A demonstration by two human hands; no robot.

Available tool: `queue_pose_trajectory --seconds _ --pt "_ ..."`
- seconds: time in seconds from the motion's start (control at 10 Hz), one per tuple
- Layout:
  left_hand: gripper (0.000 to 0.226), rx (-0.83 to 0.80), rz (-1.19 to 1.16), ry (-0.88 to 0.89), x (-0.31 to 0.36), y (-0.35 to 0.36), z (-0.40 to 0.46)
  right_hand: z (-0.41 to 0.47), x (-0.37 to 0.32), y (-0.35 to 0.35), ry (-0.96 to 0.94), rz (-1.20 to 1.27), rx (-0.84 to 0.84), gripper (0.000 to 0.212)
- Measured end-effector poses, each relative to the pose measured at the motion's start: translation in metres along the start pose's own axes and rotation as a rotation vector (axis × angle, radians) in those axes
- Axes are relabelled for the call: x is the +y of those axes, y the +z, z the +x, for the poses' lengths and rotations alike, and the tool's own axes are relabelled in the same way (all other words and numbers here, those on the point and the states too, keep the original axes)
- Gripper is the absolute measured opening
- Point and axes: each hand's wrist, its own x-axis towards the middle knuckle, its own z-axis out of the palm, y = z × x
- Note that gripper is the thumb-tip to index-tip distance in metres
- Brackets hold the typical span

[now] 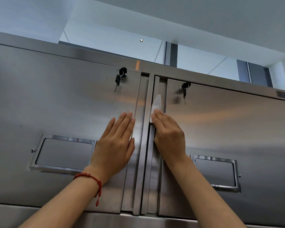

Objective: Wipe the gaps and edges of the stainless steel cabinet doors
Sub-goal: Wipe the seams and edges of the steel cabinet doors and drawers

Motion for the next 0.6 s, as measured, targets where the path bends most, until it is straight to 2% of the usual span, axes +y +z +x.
queue_pose_trajectory --seconds 0.6 --pt "0.052 0.016 0.004 0.007 0.001 0.001 -0.001 0.000 -0.001 0.005 0.038 0.015 0.014 0.041"
